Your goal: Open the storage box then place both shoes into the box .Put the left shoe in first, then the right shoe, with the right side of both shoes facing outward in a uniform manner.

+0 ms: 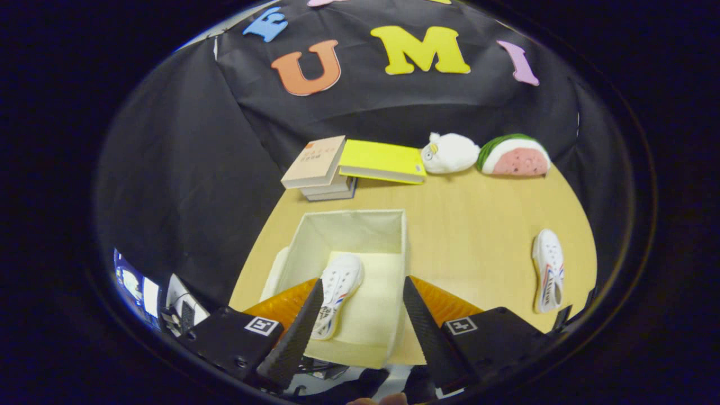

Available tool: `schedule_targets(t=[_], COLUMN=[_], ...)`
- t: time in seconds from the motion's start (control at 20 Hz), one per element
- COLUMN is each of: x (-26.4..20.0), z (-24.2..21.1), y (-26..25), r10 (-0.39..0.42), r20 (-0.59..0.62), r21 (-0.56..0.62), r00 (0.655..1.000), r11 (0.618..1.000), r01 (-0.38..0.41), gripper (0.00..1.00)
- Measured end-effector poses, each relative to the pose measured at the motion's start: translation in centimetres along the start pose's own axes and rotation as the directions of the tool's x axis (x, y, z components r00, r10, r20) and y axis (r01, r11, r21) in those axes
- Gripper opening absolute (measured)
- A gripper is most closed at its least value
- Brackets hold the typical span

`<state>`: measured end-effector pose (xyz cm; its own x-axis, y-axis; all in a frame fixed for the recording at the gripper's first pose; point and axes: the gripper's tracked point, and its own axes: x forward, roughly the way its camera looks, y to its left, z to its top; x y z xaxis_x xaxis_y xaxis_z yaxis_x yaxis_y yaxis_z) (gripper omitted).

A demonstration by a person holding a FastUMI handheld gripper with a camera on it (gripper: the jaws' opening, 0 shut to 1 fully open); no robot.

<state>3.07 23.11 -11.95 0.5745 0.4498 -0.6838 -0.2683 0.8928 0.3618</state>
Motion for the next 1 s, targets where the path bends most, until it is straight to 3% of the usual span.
schedule_targets(t=[0.25, 0.45, 0.6, 1.0], x=[-4.6, -7.4, -9.3, -6.5], z=[0.1, -2.5, -4.3, -9.4], y=[-9.8, -20.7, -27.8, -37.8], r10=[-0.134, -0.277, -0.364, -0.377], r20=[0.088, 0.07, 0.055, -0.045], r21=[0.012, 0.123, 0.139, 0.162], r00=[0.987, 0.958, 0.93, 0.925], r11=[0.991, 0.956, 0.925, 0.911], r01=[0.134, 0.267, 0.354, 0.379], gripper=[0.93, 0.93, 0.93, 0.95])
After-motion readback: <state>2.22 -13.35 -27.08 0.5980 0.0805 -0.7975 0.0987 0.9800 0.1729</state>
